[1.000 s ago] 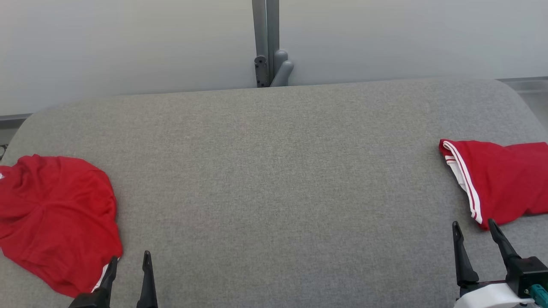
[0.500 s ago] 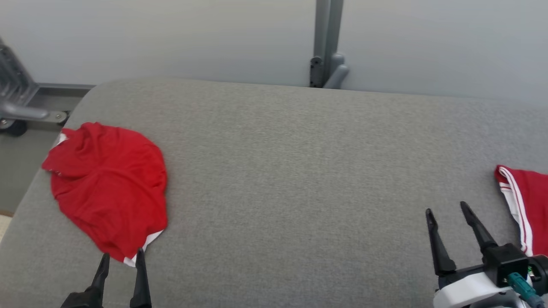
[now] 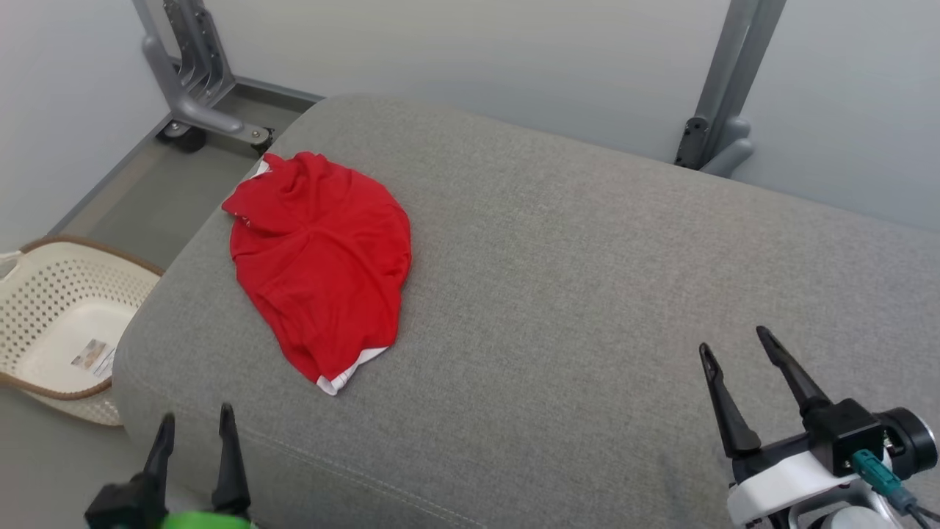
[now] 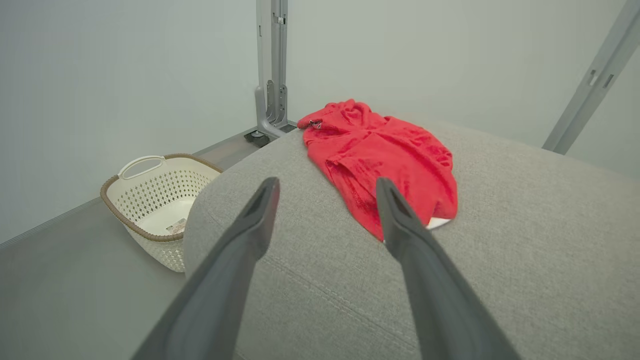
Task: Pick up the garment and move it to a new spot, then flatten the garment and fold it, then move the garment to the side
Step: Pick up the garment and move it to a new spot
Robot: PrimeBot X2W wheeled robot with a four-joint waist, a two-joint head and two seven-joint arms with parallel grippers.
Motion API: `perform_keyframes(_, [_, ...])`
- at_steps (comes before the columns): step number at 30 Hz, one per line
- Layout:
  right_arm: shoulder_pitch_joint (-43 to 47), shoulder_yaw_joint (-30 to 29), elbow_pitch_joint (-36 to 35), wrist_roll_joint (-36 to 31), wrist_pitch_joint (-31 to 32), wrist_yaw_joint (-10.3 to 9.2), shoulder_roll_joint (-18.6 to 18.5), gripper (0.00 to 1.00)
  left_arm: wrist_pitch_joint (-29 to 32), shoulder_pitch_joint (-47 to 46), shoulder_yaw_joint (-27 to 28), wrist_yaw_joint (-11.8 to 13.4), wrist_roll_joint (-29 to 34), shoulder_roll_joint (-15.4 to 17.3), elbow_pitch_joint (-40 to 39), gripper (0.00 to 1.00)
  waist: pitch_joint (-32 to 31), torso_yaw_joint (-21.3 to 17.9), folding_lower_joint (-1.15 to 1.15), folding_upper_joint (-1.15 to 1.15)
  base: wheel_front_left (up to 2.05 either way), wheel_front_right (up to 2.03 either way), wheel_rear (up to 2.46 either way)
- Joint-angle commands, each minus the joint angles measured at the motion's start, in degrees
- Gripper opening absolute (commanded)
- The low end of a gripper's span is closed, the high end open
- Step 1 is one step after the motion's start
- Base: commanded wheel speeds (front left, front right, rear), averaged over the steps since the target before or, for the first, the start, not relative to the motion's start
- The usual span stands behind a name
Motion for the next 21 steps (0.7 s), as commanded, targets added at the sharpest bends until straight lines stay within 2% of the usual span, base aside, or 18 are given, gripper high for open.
perform_keyframes(1, [-1.36,-0.5,-0.67,-0.02,-0.16,-0.11,-1.5,1.0,0.02,-4.32,-1.17,-0.04,-1.12,0.02,0.0,1.0,5.75,0.89,0.0,0.0,0.0,0.0,0.0])
perform_keyframes(4, [-2.43,-0.57,-1.1,-0.24,-0.16,-0.11,-2.86,1.0,0.05,-7.55,-2.88,-0.09,-2.78,0.02,3.08,1.0,8.94,0.36,0.0,0.0,0.0,0.0,0.0])
perform_keyframes(6, [-3.64,-0.36,-1.43,-0.41,-0.16,-0.11,-4.39,1.0,0.03,-12.92,-4.75,-0.41,-4.46,0.05,6.78,1.0,12.18,-0.39,0.0,0.0,0.0,0.0,0.0])
perform_keyframes(10, [-6.01,-0.09,-2.04,-0.63,-0.16,-0.1,-7.21,1.0,0.21,-24.26,-7.54,-0.77,-8.36,0.07,17.29,1.0,17.6,-2.13,0.0,0.0,0.0,0.0,0.0])
perform_keyframes(11, [-7.35,0.18,-2.51,-0.59,-0.16,-0.1,-8.34,1.0,1.72,-29.31,-8.29,-0.94,-10.52,0.04,23.32,1.0,19.95,-3.16,0.0,0.0,0.0,0.0,0.0])
perform_keyframes(16, [-10.17,0.86,-3.68,-0.48,-0.16,-0.1,-9.85,1.0,8.36,-39.61,-7.75,-1.28,-17.24,0.08,38.03,1.0,24.58,-5.65,0.0,0.0,0.0,0.0,0.0])
perform_keyframes(19, [-11.83,1.36,-3.87,-0.4,-0.16,-0.11,-9.87,1.0,9.22,-43.06,-7.01,-1.32,-18.97,0.6,45.14,1.0,26.04,-7.11,0.0,0.0,0.0,0.0,0.0])
perform_keyframes(20, [-12.33,1.35,-3.78,-0.3,-0.16,-0.1,-9.38,1.0,9.37,-44.42,-5.68,-1.4,-21.3,0.5,48.8,1.0,26.27,-7.92,0.0,0.0,0.0,0.0,0.0])
perform_keyframes(21, [-12.51,1.39,-3.81,-0.3,-0.16,-0.1,-9.09,1.0,9.23,-44.73,-5.66,-1.43,-21.27,0.49,50.4,0.7,26.21,-8.24,0.0,0.0,0.0,0.0,0.0])
